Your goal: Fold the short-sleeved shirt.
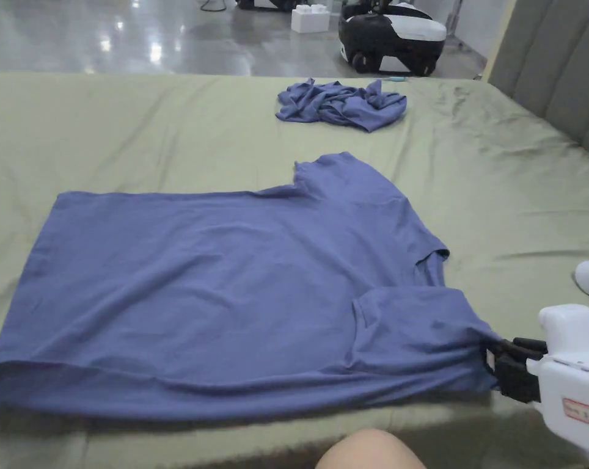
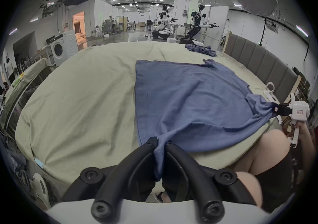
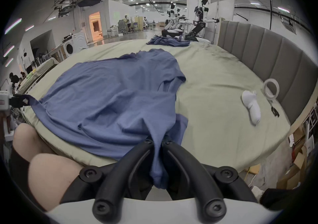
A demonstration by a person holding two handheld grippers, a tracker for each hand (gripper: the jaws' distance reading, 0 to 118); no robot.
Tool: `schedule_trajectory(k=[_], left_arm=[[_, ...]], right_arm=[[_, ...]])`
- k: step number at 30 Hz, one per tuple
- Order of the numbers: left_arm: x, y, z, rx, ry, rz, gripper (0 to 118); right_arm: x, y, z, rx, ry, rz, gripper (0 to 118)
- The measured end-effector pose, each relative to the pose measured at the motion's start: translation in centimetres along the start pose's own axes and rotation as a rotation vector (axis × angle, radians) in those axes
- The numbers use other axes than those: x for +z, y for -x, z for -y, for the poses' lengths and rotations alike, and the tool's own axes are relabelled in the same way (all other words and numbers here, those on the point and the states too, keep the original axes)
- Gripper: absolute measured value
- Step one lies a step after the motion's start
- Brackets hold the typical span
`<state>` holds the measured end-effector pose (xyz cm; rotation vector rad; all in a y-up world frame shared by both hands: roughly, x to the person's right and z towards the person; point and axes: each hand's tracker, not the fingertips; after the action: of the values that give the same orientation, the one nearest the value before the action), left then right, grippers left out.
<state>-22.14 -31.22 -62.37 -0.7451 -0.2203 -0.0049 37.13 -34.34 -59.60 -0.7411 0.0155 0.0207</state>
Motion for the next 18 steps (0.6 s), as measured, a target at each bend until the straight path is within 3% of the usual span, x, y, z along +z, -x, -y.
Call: schedule_trajectory(k=[3, 7, 12, 15, 16, 17, 18], left_arm=[[-1.6, 0.6, -4.4, -0.018, 0.050, 0.019, 4], [-7.3, 2.5, -8.7, -0.004, 0.152, 0.026, 4], [-14.7, 4.7, -9.2, 0.064, 0.285, -0.006, 5], [-16.7, 5.6, -8.5, 0.087, 0.277, -0.029, 13], [-16.9, 6.1, -8.0, 0.098, 0.265, -0.076, 31], [-16.9, 6.5, -7.8, 0.098, 0.248, -0.129, 66], [-16.5, 7.2, -7.5, 0.092, 0.235, -0.184, 103]], right_arm=[[-1.0, -0.9, -4.3, 0.057, 0.045, 0.011, 9], [-5.6, -1.8, -9.3, 0.069, 0.126, 0.036, 9], [-11.5, -1.5, -11.3, 0.112, 0.202, 0.092, 9], [-13.8, -1.6, -10.8, 0.098, 0.186, 0.127, 10], [-14.3, -1.6, -10.5, 0.103, 0.184, 0.163, 23], [-14.4, -1.8, -10.2, 0.099, 0.185, 0.221, 54], [-14.1, -2.3, -9.8, 0.076, 0.169, 0.320, 106]])
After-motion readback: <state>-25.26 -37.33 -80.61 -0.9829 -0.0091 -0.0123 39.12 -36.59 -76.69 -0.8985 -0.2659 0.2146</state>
